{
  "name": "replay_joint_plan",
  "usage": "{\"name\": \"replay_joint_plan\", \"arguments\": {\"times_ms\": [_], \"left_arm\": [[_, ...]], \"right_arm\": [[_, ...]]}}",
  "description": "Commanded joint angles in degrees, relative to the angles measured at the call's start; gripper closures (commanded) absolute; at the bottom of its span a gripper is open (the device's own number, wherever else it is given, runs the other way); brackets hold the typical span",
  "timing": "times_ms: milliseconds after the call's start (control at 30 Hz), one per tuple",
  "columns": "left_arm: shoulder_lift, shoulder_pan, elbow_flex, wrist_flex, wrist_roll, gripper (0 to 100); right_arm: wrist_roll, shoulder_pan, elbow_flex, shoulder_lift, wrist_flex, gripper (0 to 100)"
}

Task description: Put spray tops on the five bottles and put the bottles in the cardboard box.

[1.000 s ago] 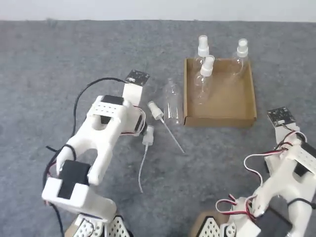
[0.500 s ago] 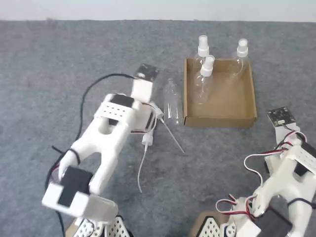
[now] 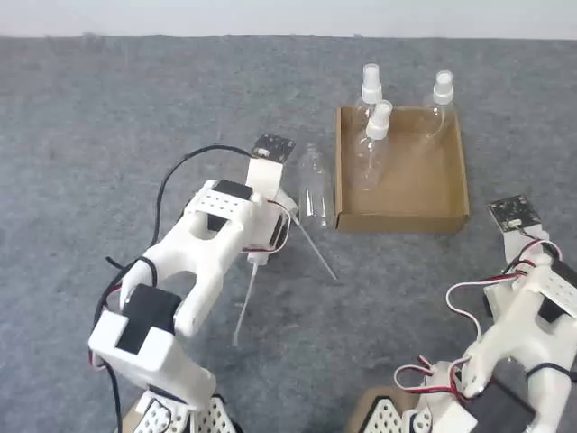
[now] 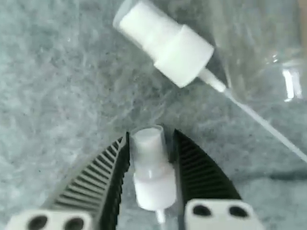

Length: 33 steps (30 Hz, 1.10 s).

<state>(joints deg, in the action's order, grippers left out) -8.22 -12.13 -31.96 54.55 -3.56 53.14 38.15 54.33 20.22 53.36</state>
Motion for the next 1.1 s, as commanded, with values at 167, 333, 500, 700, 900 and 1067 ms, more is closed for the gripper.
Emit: {"name": "replay_joint_plan", "arguments": {"times_ms": [167,333,500,700,900,1067], "left_arm": [[0.97,-0.35,0.22,-0.18,-0.70,83],[0.88,-0.35,-0.04,-0.09,-0.70,86],[0.88,-1.23,-0.22,0.53,-0.70,86],[0.97,-1.32,-0.92,0.88,-0.70,91],[4.75,0.00,-0.48,2.46,-0.18,97],[19.16,2.11,-0.66,8.70,1.41,97]], "right_arm": [[-0.70,0.66,-0.35,-1.27,1.36,90.9],[-0.70,0.66,-0.35,-1.27,1.36,90.9],[-0.70,0.66,-0.35,-1.27,1.36,90.9],[-0.70,0.66,-0.35,-1.27,1.36,90.9],[-0.70,0.40,-0.88,-0.66,1.36,90.9],[-0.70,0.57,-1.67,-0.66,1.36,87.9]]}}
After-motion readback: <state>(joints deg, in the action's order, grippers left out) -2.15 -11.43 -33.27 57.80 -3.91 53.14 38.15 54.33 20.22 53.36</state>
